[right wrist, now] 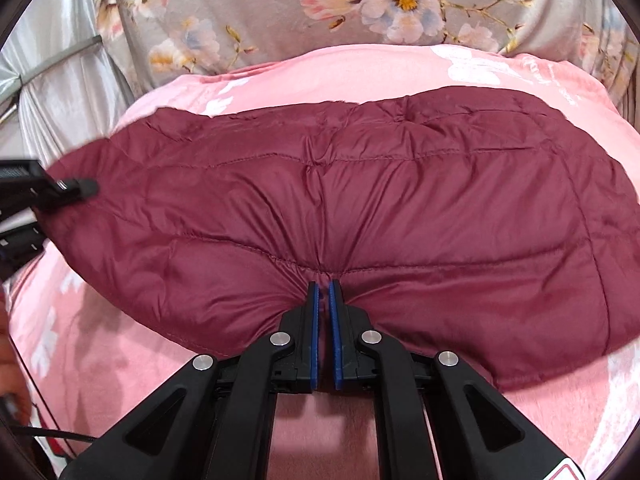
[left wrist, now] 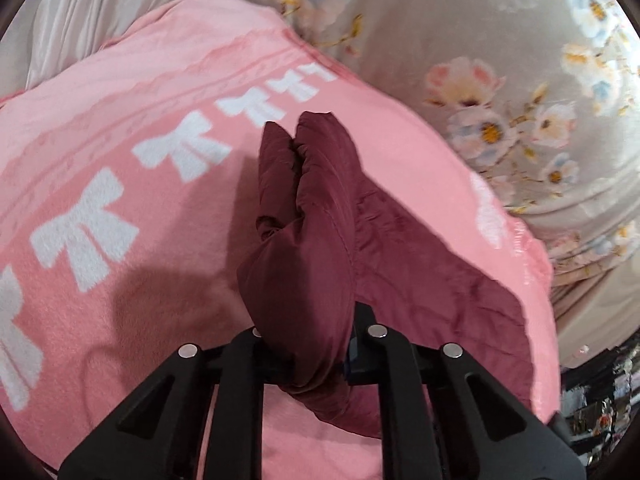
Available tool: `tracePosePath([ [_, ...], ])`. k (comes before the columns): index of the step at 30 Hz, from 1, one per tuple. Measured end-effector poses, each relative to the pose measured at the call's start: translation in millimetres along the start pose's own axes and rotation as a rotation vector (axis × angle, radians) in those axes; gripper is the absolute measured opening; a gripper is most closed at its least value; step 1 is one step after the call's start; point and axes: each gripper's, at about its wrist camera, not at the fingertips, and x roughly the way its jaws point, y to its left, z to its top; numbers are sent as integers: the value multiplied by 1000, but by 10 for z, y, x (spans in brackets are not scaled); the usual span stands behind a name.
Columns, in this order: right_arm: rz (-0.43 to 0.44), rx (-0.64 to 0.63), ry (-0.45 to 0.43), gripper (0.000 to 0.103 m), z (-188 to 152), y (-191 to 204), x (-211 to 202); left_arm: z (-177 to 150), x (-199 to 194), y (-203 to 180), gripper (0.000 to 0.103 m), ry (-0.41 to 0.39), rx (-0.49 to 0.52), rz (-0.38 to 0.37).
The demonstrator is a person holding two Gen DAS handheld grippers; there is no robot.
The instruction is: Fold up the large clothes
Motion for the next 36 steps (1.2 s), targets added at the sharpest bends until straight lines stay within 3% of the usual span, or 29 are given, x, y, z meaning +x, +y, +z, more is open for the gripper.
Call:
tracePosePath([
  [4, 3, -46, -30, 8, -155, 116, -298, -26, -467, -247, 11, -48, 81, -72],
  [9, 101, -81, 14, 8, -376, 314, -431, -206, -1036, -566, 11, -136, 192, -107],
  [14, 97, -154, 10, 7, -471, 519, -395, -315, -1043, -952, 11, -116, 285, -139],
  [17, 154, -95, 8, 7, -441, 317, -576, -372, -1047, -1183, 11, -111, 333, -151],
  [20, 144, -41, -22, 7, -451, -18, -873, -429, -998, -1435, 11, -94, 376, -165],
  [27, -5, 2, -126, 8, -615, -658, -1537, -760, -617, -2065, 11, -8, 476, -186],
  [31, -76, 0, -155, 8, -686, -838, -1661, -1120, -196, -2417, 11, 90, 536, -166],
  [36, -108, 41, -137, 8, -771, -1090, -1590, -1550, 275, -2571, 13, 200, 577, -117],
])
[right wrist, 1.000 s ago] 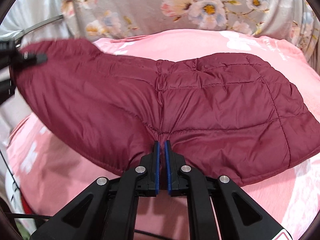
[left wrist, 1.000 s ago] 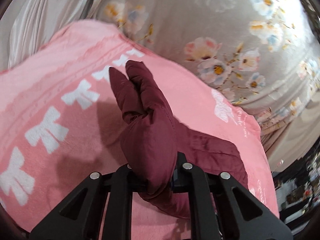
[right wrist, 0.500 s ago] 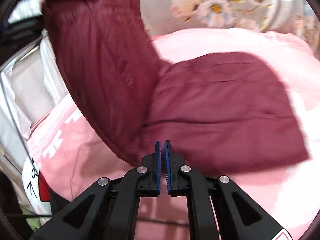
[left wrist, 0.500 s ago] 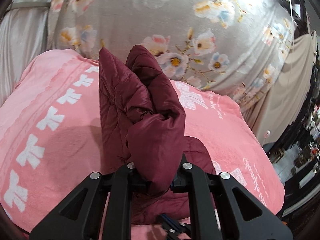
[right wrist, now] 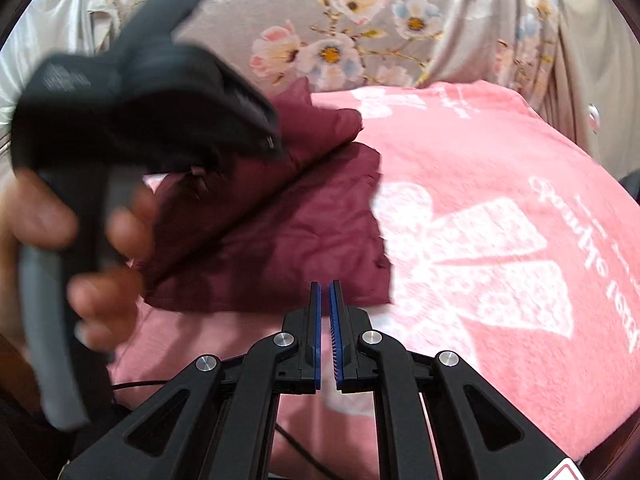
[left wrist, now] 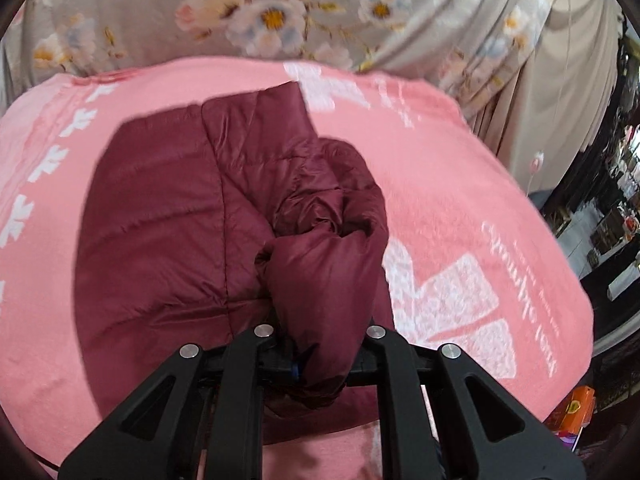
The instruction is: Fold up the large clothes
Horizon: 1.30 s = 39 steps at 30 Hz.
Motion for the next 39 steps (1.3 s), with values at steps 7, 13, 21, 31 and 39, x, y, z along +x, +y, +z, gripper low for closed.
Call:
tracePosePath([
  [7, -39, 22, 17, 8, -61, -208, 56, -230, 282, -171, 58, 62, 45, 17],
  [13, -60, 8, -63, 25, 133, -260, -51, -117, -477, -139, 74, -53, -5, -107],
  [21, -3, -32, -190, 50, 658, -67, -21, 451, -1230, 881, 75, -313, -177, 284],
  [31, 76, 51, -104, 50, 1372, 225, 815, 589, -1112, 1592, 75, -293, -307, 387],
  [39, 1, 61, 64, 20, 1487, 340, 1509, 726, -800, 1657, 75, -245, -306, 382],
])
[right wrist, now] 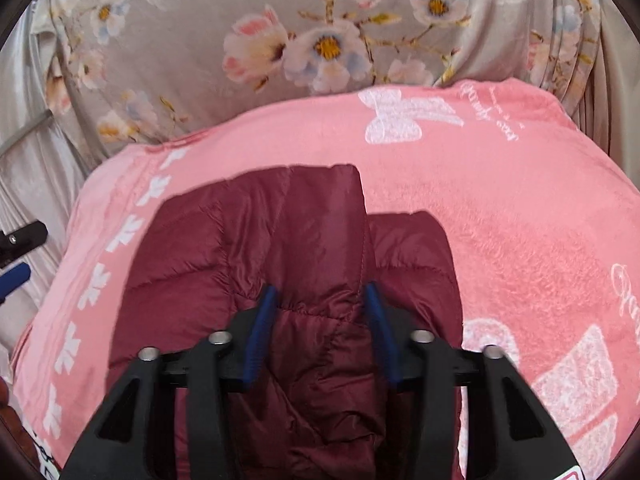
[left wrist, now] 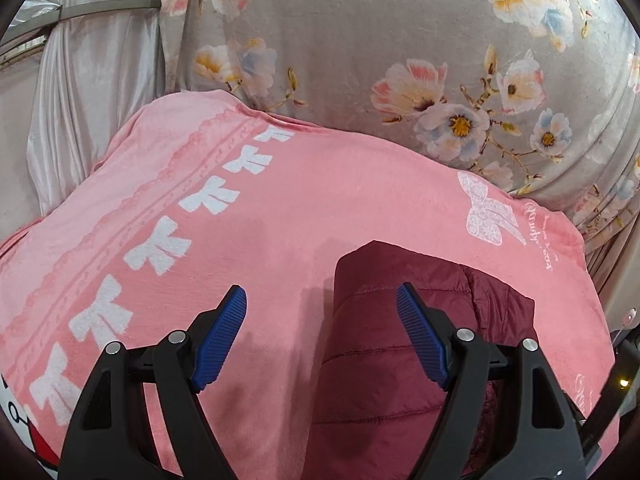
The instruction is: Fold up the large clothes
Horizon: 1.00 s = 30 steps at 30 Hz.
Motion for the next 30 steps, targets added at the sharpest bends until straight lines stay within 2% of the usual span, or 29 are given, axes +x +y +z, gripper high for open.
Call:
tracePosePath([
  [1, 6, -5, 6, 7, -24, -15, 13, -3, 39, -18, 75, 8, 4, -3],
  [2, 5, -8, -2, 5, -55, -40, -15, -2, 78, -35, 75, 15, 6, -7],
  [6, -70, -13, -78, 4, -166, -182, -344, -36, 213, -158, 75, 54, 22, -41],
  [9, -83, 45, -64, 4, -180, -379, -453, -95, 279, -346, 75, 70, 49, -61],
  [13, -101, 72, -20, 4, -220, -544, -333, -298, 456, -633, 75, 121, 77, -88],
  [18, -127, 55, -14, 5, -309, -603, -148, -594, 776, -824, 75, 198, 97, -83],
  [30, -135, 56, -30, 6, -477, -683, 64, -841, 976, -1015, 84, 141, 170, -28],
])
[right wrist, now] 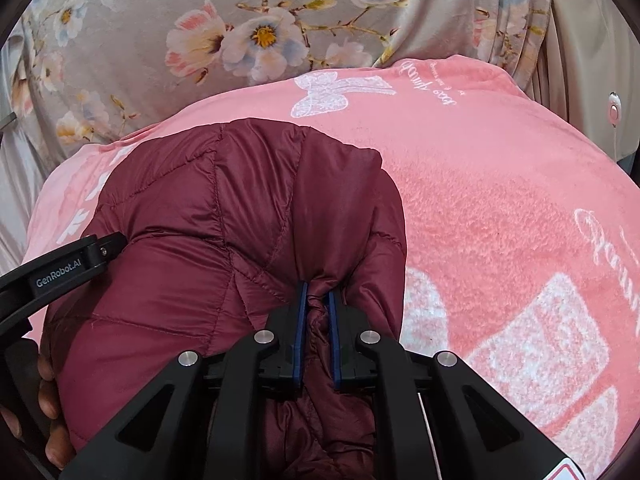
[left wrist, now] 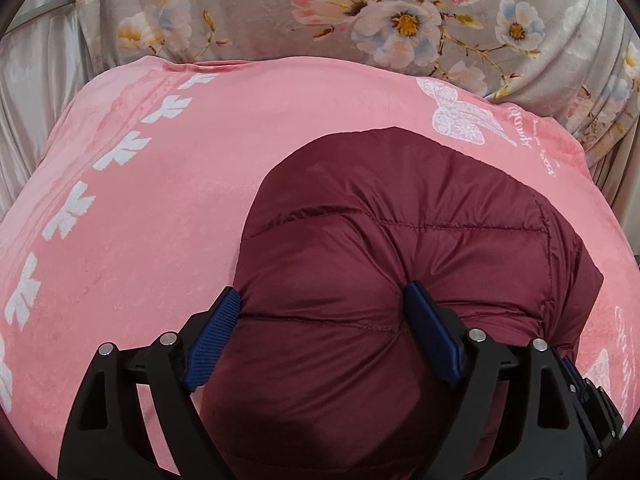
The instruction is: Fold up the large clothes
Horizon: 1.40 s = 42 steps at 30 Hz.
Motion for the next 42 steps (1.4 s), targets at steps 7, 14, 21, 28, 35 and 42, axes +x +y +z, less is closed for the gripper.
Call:
tracePosePath([
  [7, -20, -20, -11, 7, -29, 43, 20, -57, 109, -9, 88, -11, -2, 9],
  [14, -22, -21, -5, 7, -30, 48, 41, -101, 154, -44, 89, -34, 12, 33],
  [21, -18, -15, 2, 8, -46, 56, 77, -125, 186, -77, 90, -52, 26, 56],
  [28, 44, 32, 10, 10, -33, -49, -6, -109, 154, -32, 90, -26, 20, 26],
  [35, 105, -29, -16, 11, -188, -85, -854, -330, -441, 254, 89, 43, 22, -73],
  [42, 100, -85, 6, 42, -484, -80, -1118, -703, -774, 353, 88, 76, 69, -99],
])
